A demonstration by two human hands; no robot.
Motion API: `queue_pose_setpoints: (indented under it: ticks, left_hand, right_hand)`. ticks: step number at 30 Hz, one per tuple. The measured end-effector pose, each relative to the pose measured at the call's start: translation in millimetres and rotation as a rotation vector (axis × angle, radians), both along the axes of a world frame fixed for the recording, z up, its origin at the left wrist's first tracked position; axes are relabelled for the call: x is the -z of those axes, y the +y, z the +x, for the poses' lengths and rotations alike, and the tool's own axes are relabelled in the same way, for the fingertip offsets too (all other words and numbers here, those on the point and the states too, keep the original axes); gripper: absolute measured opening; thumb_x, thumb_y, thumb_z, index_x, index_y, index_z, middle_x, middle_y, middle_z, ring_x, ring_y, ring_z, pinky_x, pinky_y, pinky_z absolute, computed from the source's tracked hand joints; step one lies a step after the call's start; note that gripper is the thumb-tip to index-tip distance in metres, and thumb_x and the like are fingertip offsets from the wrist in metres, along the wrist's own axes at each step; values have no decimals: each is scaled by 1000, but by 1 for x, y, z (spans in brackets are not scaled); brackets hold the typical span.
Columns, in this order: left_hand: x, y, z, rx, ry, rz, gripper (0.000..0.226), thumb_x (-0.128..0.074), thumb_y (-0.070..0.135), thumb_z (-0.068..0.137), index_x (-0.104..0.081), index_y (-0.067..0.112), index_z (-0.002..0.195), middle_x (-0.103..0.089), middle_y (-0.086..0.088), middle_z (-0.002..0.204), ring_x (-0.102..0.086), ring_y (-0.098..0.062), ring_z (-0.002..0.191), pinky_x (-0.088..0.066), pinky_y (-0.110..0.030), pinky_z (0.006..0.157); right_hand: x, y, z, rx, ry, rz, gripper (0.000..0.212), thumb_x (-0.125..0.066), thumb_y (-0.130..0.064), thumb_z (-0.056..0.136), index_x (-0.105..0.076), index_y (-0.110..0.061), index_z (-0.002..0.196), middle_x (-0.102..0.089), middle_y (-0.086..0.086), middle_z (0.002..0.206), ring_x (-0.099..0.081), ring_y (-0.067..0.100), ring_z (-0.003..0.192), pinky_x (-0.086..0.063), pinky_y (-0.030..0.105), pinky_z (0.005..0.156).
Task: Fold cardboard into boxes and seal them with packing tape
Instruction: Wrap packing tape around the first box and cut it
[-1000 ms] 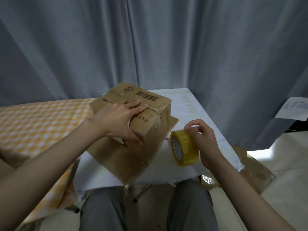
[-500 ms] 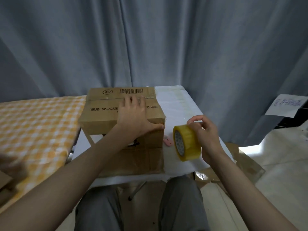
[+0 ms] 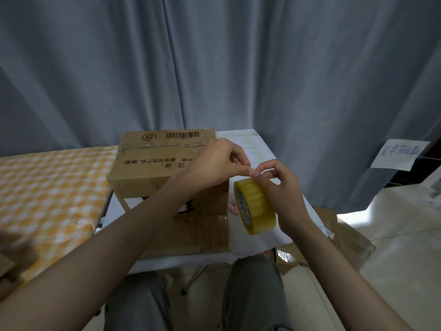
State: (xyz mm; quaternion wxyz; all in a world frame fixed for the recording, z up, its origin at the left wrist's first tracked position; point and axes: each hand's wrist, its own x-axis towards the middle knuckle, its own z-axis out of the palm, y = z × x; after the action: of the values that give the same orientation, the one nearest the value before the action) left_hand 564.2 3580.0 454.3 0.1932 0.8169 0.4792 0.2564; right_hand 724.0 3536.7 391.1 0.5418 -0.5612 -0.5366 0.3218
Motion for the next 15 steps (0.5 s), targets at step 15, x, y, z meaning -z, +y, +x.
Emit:
queue_pose_setpoints:
  ticks: [15]
  left_hand:
    - [-41,36,-5,-25,-23,-192,9,-77,13,83,-76,18,77,-72,13,67,-65,4,69,-50,-12,65]
  right_hand:
    - [-21,-30,-6,-299,179,-286,18,-53,-46,95,-57,-29,97,-73,-6,87,-66,8,80,-44,27,71]
